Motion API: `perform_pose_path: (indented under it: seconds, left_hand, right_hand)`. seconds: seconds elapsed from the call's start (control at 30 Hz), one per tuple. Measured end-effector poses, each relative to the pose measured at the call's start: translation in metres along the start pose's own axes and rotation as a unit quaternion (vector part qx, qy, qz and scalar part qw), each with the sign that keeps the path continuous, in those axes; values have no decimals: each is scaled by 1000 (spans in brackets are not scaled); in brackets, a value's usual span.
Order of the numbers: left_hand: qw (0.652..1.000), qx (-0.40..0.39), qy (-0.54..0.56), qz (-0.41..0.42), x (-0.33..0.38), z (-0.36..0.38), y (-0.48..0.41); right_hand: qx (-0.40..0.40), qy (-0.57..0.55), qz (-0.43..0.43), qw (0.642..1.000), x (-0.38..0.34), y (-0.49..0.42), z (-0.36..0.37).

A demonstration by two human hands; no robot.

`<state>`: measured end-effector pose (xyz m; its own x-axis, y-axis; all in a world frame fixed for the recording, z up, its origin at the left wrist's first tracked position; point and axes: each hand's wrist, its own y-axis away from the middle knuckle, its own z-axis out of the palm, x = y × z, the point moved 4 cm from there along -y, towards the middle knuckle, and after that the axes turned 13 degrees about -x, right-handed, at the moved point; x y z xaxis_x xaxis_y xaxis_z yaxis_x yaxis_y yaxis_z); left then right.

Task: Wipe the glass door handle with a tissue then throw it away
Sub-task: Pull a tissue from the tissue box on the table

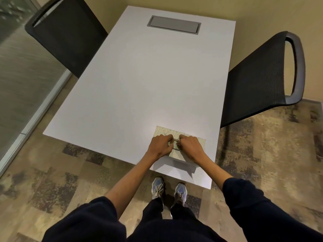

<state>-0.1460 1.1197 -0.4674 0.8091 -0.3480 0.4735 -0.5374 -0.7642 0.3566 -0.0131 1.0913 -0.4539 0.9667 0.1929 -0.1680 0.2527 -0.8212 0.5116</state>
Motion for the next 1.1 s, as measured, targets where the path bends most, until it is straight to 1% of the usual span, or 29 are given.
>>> perform_pose_path:
  seconds: [0.13,0.23,0.3,0.43,0.6,0.7,0.8,0.87,0.97,1.1]
  left_hand:
    - [1000,-5,-6,2,-2,1,-2]
    - [1000,-13,-10,2,-3,2,-2]
    - [1000,-17,-7,-1,-5,2,-3]
    - [1000,-10,-5,-4,-6,3,-5]
    - [1000,-10,5,-8,-5,3,-7]
    - [1000,-10,3,-8,-3,2,-8]
    - [1000,-9,-3,-5,-2,1,-8]
    - [1000,-4,-1,5,1,-1,-8]
    - [1000,-2,4,27,6,-4,-9]
    - [999,-15,24,20,8,-3,-12]
  right_hand:
    - [-20,47,5,999,-6,-3,4]
    - [-9,39,-16,999,-5,-3,7]
    - [13,9,-25,1000,-3,-1,11]
    - [65,-81,-5,995,2,2,19]
    - [97,-174,1,980,3,4,16]
    - [121,-204,-4,971,5,10,13]
    - [149,-240,12,959,8,18,12]
    - [162,-263,20,951,11,20,8]
    - [171,-303,9,937,15,22,5]
    - [173,-346,-2,922,18,23,4]
